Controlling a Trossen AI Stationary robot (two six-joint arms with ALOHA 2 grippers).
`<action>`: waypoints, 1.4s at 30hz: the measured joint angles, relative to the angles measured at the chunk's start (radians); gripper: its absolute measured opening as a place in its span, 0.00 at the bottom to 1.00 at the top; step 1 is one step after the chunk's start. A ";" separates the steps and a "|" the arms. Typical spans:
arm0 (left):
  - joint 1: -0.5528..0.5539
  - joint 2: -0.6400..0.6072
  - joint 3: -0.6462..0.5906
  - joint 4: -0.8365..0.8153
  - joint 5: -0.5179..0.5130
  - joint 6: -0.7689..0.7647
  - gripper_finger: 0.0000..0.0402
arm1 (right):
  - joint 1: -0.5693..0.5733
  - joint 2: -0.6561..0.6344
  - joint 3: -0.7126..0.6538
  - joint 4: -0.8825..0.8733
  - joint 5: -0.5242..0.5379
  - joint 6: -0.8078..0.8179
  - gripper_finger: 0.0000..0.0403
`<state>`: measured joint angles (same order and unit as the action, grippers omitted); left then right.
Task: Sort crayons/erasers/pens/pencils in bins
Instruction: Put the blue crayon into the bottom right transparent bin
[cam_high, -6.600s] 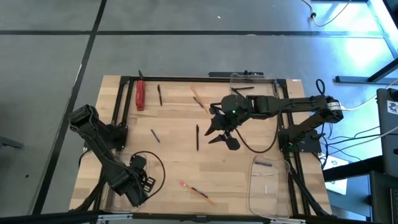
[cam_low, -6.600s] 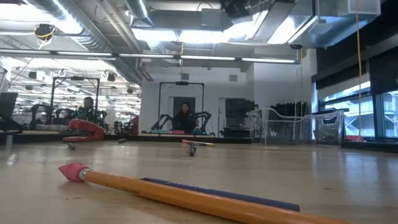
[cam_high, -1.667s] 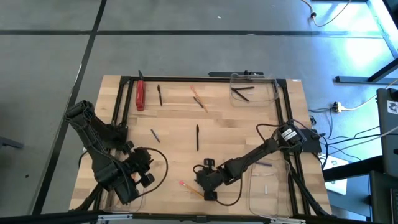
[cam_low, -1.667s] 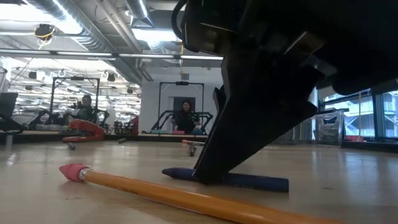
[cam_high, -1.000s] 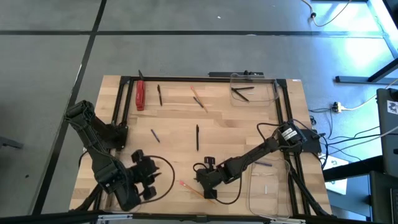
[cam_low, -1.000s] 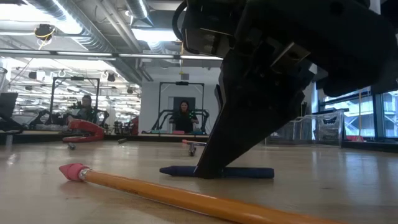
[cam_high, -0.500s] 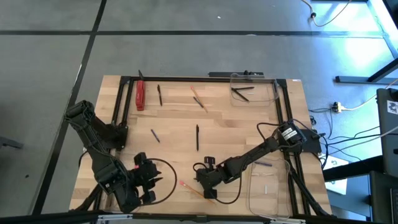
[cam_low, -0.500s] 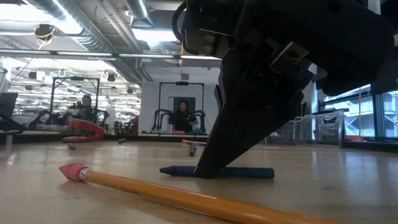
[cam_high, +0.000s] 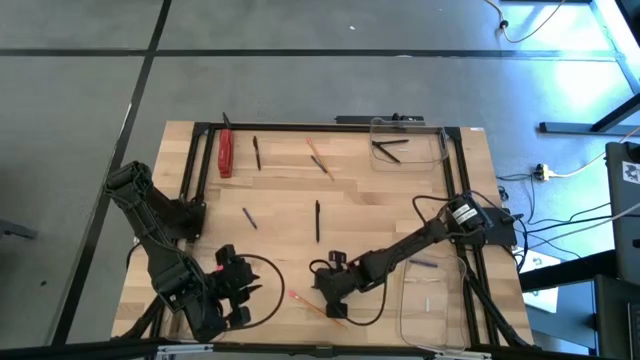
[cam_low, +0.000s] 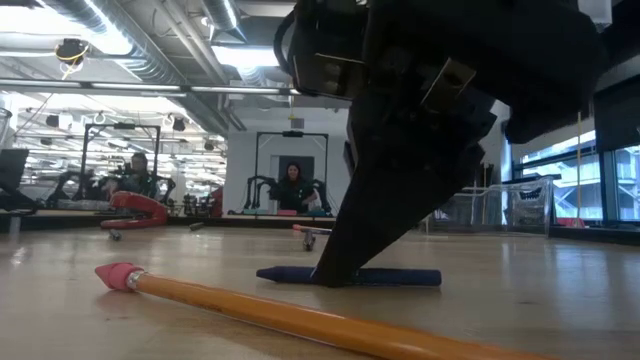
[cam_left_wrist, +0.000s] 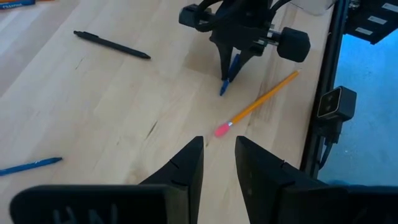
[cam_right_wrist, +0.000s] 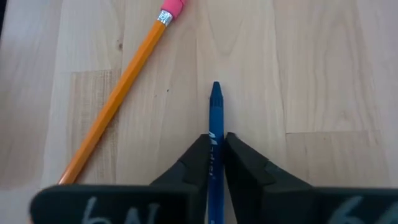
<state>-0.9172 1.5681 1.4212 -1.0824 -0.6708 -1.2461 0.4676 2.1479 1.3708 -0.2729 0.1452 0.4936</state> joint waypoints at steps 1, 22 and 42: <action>0.000 0.000 0.000 0.000 0.000 0.000 0.21 | 0.000 0.000 0.000 0.000 -0.003 -0.002 0.15; 0.000 0.000 0.000 0.000 0.000 0.001 0.21 | -0.014 -0.001 0.001 -0.032 -0.023 -0.027 0.04; 0.000 0.000 0.000 0.000 0.000 0.001 0.21 | -0.012 -0.004 -0.001 -0.020 0.010 -0.026 0.05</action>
<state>-0.9173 1.5681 1.4212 -1.0828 -0.6712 -1.2453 0.4553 2.1443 1.3700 -0.2924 0.1550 0.4675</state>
